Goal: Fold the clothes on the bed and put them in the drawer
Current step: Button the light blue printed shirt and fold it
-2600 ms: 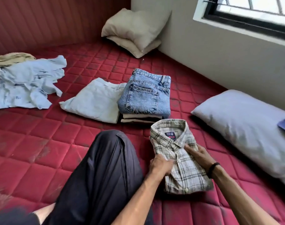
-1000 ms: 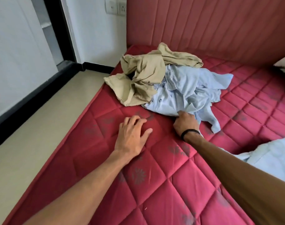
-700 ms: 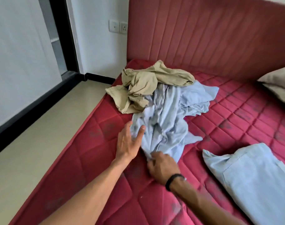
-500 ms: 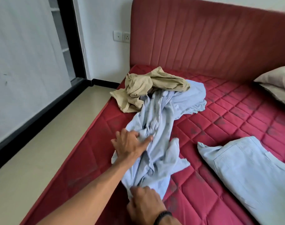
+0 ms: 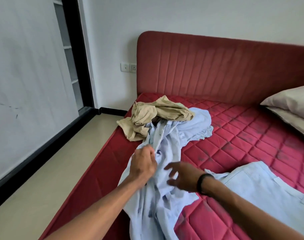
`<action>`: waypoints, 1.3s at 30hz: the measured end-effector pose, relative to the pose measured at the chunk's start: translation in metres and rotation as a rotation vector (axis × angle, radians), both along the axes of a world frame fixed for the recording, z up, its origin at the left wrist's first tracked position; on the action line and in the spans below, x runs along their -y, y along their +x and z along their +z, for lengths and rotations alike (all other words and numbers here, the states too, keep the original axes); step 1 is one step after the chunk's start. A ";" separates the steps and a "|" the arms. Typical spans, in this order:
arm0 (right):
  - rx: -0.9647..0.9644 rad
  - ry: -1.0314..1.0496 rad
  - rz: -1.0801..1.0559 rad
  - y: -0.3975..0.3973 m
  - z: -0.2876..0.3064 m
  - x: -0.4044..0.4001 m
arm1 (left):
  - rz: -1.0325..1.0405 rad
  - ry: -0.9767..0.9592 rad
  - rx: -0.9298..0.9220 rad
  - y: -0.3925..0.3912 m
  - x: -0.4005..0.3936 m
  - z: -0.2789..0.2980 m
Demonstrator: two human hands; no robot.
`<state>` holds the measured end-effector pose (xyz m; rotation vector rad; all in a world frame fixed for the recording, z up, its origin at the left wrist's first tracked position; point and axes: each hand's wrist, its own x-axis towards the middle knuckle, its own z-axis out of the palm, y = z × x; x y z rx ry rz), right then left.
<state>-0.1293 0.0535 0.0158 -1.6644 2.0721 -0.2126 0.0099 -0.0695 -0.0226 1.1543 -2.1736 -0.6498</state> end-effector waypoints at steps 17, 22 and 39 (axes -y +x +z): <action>-0.284 -0.538 0.188 0.085 0.229 0.045 | -0.437 -0.195 0.150 0.201 -0.058 0.384; -0.287 -0.765 0.025 0.064 0.265 0.031 | -0.283 -0.430 0.091 0.238 -0.039 0.439; -0.133 -1.104 -0.081 0.055 0.507 -0.155 | 0.105 -0.963 -0.405 0.271 -0.066 0.559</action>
